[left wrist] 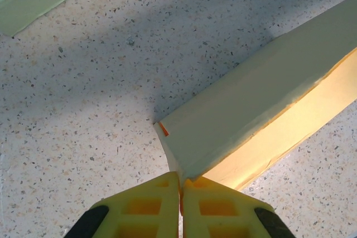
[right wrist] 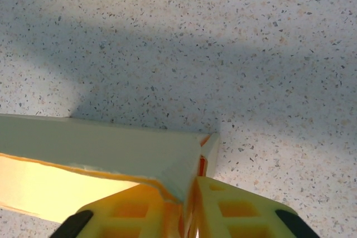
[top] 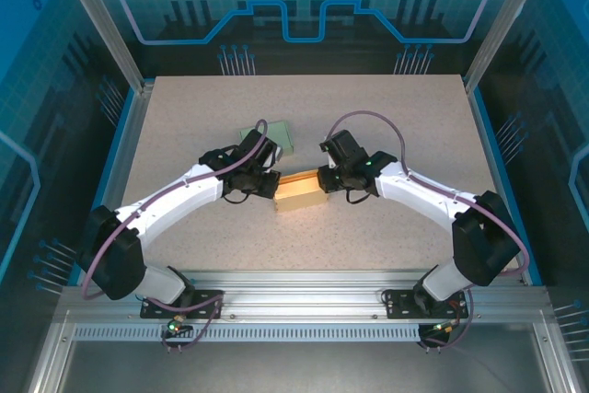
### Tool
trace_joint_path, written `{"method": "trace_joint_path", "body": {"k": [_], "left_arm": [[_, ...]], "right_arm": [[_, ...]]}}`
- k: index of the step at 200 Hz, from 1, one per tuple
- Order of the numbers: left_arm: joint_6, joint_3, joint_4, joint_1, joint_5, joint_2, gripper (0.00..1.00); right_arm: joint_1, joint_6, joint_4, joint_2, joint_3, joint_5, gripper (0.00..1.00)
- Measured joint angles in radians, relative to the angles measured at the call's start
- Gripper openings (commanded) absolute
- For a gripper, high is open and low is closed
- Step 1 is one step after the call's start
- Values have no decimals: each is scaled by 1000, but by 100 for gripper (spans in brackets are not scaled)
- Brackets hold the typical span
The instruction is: Fold the paper box
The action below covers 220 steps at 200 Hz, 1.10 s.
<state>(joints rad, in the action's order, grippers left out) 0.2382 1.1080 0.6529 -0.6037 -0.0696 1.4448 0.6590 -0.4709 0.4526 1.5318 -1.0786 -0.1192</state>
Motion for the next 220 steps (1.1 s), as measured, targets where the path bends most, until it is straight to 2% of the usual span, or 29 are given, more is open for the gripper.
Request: {"method": "trace_joint_path", "body": {"k": [98,220], "left_arm": [[38,0,-8,3,10,0,2],[142,-32,-79,8,68,-9,3]], "right_arm": [[3,-2,-11,-1,6,-7,21],[20,-4,-14,0,13,-92,19]]}}
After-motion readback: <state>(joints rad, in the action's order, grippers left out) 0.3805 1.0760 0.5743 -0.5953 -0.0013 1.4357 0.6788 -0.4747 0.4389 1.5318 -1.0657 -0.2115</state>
